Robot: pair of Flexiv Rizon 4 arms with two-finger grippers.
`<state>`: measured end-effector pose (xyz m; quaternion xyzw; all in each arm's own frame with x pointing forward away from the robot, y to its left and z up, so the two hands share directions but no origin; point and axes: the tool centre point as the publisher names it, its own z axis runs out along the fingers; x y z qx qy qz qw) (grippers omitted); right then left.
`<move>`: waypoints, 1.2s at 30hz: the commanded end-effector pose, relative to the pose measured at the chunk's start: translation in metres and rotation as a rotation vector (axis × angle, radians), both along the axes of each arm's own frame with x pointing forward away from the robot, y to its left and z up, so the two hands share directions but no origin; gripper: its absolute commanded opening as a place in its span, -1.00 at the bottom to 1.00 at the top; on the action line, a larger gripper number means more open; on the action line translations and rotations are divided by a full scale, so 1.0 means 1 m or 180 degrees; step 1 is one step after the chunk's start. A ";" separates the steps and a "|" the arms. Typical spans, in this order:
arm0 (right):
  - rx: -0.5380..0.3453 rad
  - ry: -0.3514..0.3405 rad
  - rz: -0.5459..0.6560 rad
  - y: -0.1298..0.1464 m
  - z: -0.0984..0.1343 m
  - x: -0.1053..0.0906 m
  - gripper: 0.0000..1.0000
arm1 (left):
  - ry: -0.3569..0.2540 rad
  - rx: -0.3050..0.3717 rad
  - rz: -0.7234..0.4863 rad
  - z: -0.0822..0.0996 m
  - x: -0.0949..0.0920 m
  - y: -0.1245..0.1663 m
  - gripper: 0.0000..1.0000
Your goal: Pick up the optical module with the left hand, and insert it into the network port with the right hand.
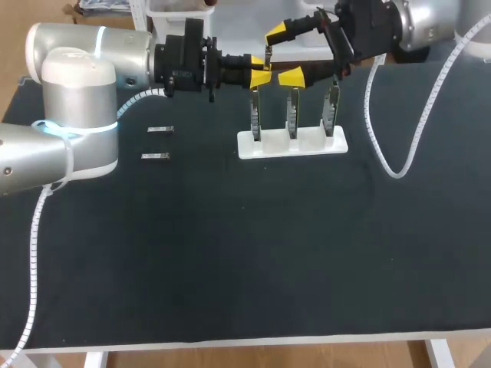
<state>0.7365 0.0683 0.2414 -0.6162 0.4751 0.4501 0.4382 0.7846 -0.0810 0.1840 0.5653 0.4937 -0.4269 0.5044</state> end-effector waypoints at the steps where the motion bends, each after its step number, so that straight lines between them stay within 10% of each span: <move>1: 0.0000 -0.0005 -0.0003 0.000 0.000 0.000 1.00 | -0.0006 -0.0002 0.0006 0.000 0.000 0.000 -1.00; 12: 0.0000 -0.0005 -0.0003 0.000 0.000 0.000 1.00 | -0.0006 -0.0002 0.0006 0.000 0.000 0.000 -1.00; 13: 0.0000 -0.0005 -0.0003 0.000 0.000 0.000 -0.03 | -0.0006 -0.0002 0.0006 0.000 0.000 0.000 -1.00; 16: 0.0000 -0.0005 -0.0003 0.000 0.000 0.000 -1.00 | -0.0006 -0.0002 0.0006 0.000 0.000 0.000 -1.00; 30: 0.0000 -0.0005 -0.0003 0.000 0.000 0.000 -0.94 | -0.0006 -0.0002 0.0006 0.000 0.000 0.000 -1.00; 32: 0.0000 -0.0005 -0.0003 0.000 0.000 0.000 1.00 | -0.0006 -0.0002 0.0006 0.000 0.000 0.000 -1.00; 36: 0.0000 -0.0005 -0.0003 0.000 0.000 0.000 1.00 | -0.0006 -0.0002 0.0006 0.000 0.000 0.000 -1.00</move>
